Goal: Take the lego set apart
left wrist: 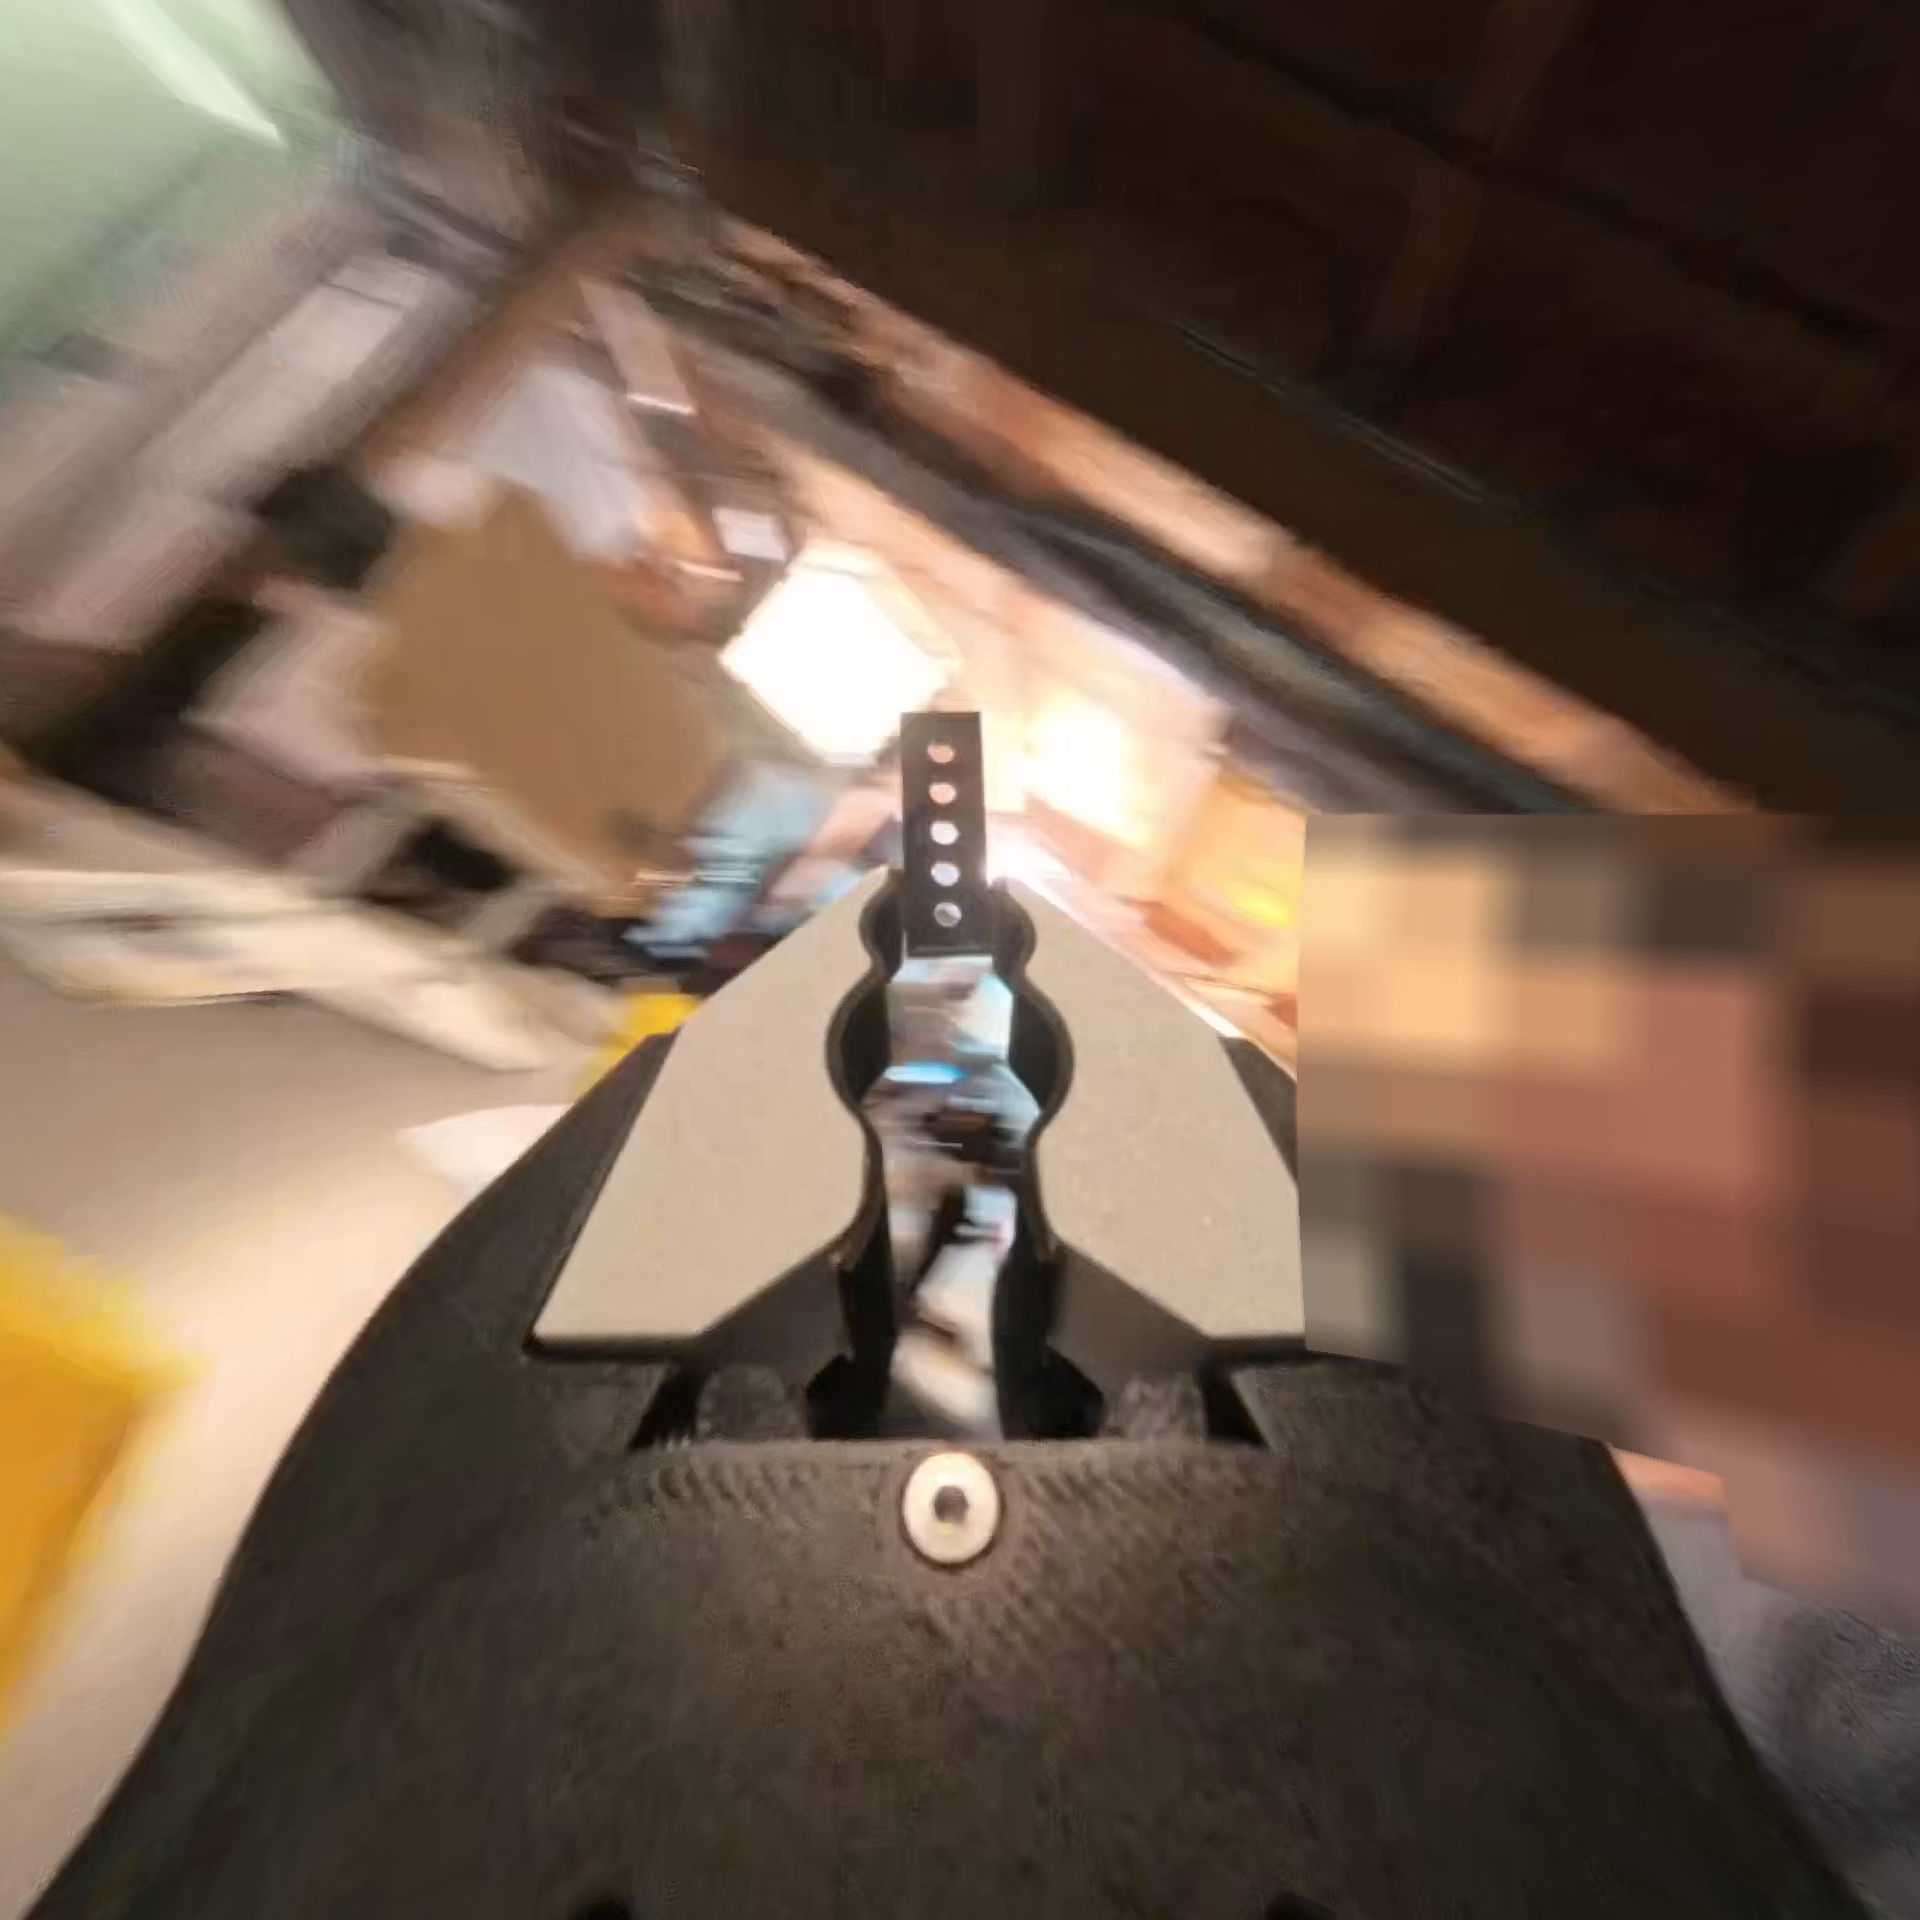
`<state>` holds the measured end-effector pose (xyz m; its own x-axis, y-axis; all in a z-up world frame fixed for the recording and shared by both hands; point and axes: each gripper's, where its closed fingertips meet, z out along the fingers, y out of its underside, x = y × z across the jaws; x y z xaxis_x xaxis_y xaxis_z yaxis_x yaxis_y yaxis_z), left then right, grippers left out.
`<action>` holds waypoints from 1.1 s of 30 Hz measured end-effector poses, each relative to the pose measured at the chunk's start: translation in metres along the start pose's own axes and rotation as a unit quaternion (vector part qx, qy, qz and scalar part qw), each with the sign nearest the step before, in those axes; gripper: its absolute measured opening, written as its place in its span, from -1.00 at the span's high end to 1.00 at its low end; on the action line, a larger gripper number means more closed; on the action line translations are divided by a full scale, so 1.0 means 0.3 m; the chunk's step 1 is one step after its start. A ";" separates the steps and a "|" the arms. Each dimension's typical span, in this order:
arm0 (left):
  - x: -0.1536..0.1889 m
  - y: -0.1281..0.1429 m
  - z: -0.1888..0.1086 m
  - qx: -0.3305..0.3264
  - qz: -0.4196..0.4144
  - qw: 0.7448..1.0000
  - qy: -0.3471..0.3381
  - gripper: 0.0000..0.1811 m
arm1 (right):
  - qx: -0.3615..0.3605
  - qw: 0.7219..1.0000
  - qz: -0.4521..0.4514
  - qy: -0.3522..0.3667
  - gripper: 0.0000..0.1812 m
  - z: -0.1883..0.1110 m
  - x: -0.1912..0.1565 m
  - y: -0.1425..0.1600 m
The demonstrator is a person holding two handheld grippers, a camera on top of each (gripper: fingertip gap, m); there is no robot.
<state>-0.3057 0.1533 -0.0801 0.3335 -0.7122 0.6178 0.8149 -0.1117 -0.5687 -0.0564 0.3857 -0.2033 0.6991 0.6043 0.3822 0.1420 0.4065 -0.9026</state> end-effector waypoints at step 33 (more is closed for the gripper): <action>-0.511 0.888 0.166 -0.567 0.326 0.726 -0.214 0.59 | 0.004 1.000 0.004 0.010 0.95 0.001 0.007 -0.003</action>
<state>-0.1160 0.2672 -0.2991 0.7874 -0.6164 -0.0101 -0.4153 -0.5181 -0.7477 -0.0554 0.3867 -0.2016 0.7136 0.5945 0.3706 0.1302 0.4072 -0.9040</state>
